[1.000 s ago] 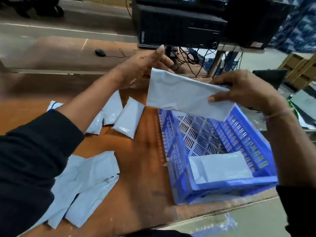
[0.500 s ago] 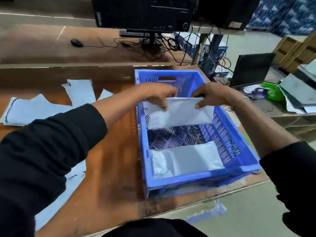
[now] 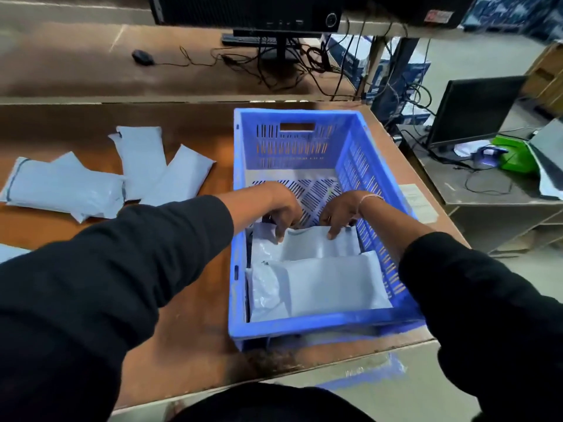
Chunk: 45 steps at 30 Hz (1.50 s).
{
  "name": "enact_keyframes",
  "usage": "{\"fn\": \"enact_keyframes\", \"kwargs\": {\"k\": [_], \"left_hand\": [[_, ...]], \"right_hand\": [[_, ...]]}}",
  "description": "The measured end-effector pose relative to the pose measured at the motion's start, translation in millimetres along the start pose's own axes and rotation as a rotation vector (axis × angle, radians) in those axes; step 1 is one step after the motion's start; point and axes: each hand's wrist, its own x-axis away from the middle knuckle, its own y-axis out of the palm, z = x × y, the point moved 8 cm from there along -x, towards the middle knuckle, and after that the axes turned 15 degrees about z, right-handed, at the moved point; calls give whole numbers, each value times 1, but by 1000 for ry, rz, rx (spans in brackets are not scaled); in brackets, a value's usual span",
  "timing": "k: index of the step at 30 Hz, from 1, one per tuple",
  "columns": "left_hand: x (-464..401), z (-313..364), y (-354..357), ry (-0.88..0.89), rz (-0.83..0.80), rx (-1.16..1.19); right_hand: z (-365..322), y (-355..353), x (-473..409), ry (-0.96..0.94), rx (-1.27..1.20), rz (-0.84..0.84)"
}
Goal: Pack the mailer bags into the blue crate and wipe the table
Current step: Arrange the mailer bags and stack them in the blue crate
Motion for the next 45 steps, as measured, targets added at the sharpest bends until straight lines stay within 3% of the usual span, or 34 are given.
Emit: {"fn": "enact_keyframes", "kwargs": {"k": [7,12,15,20,23,27,37,41,45], "left_hand": [[8,4,-1,-26,12,-64],[21,-14,-25,-24,149,5],[43,-26,-54,57,356,284],[108,-69,-84,110,715,817],[145,-105,-75,60,850,1080],[181,-155,-44,-55,996,1285],[216,-264,79,-442,991,1520],[222,-301,129,-650,946,1618],[229,-321,160,-713,918,1633]], "right_hand": [[3,-13,16,67,49,185],[-5,-43,35,73,63,379],[-6,-73,55,83,-23,583],[-21,-106,92,24,-398,842],[-51,-116,113,-45,-719,898],[-110,-126,125,-80,-923,931],[-273,-109,78,-80,-1040,1091],[-317,-80,9,31,-834,951],[-324,-83,-29,184,-730,916]]}}
